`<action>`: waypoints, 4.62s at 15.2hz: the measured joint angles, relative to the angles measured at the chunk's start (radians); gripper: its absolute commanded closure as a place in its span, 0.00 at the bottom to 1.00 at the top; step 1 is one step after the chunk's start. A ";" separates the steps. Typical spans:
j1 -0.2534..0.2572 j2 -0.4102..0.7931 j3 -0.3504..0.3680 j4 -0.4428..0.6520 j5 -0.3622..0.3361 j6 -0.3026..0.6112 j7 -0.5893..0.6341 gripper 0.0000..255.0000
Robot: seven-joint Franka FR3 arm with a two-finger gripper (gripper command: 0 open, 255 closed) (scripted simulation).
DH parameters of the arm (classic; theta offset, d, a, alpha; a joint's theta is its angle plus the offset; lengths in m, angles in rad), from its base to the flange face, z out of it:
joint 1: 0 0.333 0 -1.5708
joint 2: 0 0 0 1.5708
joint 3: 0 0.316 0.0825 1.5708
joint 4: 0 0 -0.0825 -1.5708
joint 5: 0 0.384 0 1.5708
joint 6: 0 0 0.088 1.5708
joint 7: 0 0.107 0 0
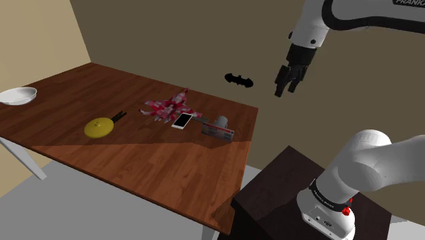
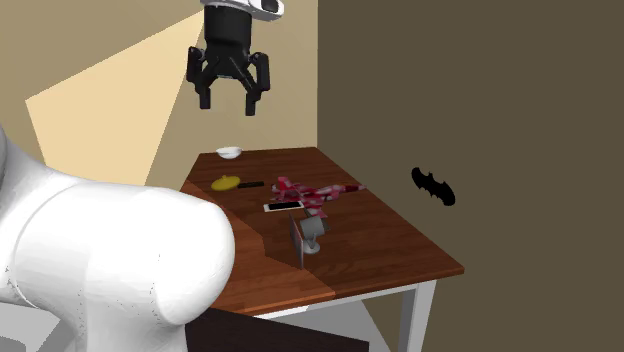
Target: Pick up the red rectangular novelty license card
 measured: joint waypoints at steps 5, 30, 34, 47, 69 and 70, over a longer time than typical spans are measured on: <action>0.008 0.079 -0.010 -0.025 -0.016 0.100 -0.054 0.00; 0.043 0.970 -0.054 0.234 -0.079 0.735 -0.443 0.00; 0.046 1.135 -0.043 0.363 -0.089 0.775 -0.481 0.00; 0.048 1.389 -0.031 0.532 -0.107 0.865 -0.526 1.00; 0.051 1.289 -0.033 0.531 -0.109 0.765 -0.524 1.00; 0.051 1.281 -0.033 0.535 -0.109 0.753 -0.524 1.00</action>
